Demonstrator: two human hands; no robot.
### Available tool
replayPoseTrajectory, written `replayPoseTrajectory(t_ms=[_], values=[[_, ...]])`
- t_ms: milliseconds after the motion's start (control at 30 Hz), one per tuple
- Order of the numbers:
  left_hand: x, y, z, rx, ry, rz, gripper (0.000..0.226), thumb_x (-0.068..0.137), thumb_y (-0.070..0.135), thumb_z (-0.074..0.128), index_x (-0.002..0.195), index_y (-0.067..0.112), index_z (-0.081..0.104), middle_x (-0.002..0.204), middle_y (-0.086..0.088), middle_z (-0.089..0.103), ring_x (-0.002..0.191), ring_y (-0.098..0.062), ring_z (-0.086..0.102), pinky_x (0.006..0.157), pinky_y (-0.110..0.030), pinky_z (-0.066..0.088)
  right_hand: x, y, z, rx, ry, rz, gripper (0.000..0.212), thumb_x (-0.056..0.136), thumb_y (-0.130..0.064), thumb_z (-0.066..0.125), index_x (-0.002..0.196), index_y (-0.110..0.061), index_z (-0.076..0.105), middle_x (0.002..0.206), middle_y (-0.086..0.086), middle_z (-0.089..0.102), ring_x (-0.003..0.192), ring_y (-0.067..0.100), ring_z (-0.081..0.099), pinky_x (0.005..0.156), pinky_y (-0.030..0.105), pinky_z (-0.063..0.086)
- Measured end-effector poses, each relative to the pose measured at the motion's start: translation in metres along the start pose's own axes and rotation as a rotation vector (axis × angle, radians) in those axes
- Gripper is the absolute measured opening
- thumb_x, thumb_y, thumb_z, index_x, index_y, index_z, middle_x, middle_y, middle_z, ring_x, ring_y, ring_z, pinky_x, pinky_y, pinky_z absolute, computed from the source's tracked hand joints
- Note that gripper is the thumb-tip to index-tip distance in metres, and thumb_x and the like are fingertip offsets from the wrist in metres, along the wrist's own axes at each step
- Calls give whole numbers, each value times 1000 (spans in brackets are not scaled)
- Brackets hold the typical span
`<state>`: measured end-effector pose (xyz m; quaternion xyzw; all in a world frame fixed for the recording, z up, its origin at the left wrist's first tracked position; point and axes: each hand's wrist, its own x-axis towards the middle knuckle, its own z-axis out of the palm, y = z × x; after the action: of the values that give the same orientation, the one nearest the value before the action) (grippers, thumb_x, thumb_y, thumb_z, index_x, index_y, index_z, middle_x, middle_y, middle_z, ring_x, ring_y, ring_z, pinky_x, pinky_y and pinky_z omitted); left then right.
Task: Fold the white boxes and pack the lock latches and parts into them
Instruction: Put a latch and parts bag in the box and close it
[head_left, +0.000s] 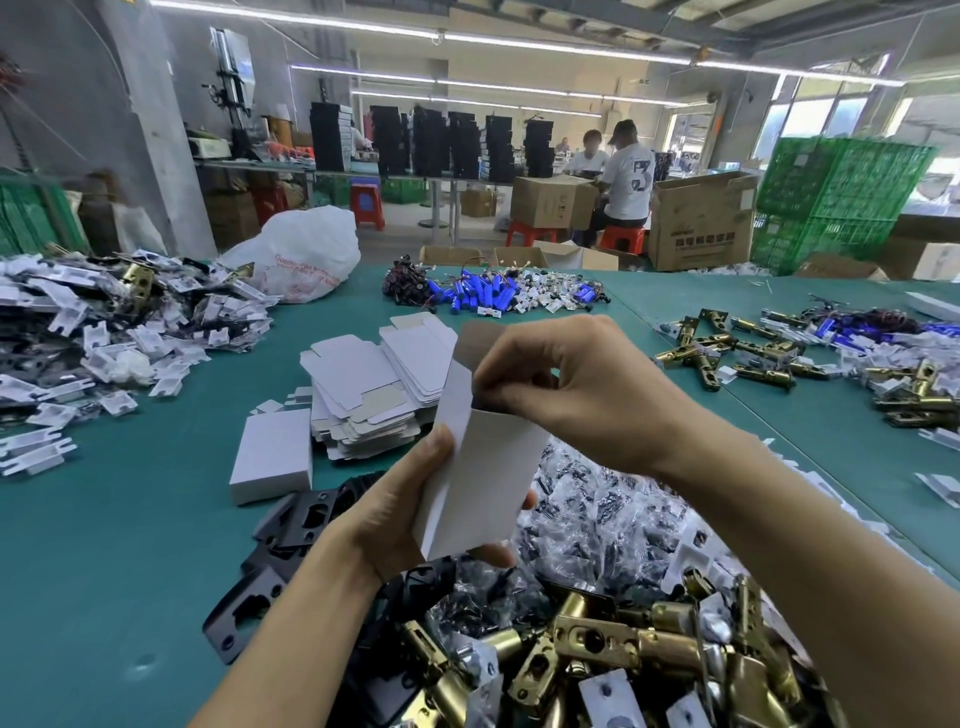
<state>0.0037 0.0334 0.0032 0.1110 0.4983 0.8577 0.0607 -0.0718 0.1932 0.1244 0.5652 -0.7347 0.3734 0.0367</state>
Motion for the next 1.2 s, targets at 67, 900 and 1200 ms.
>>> replayPoseTrajectory(t_ms=[67,900,1200], values=[[0,0,1,4,13,-4,83,56,68,87,119,16,72,110,-18,69,102,-32,69,63,-46,60,2,-3,-5,-8,-114,61,15,87,-1,69,91,-14,76,86,-9,74,80,-6,68,75,10,48],[13,-8,16,27,206,13,77,74,82,41,122,29,71,113,-16,72,92,-35,72,75,-41,59,-50,37,7,610,15,322,36,76,-23,74,112,-30,71,108,7,74,99,29,70,82,36,60],[19,-18,19,893,488,311,42,78,82,48,117,68,44,111,26,63,92,-1,68,65,-31,61,-65,58,11,245,69,315,36,83,-11,76,113,-31,72,70,-16,70,58,5,58,56,30,51]])
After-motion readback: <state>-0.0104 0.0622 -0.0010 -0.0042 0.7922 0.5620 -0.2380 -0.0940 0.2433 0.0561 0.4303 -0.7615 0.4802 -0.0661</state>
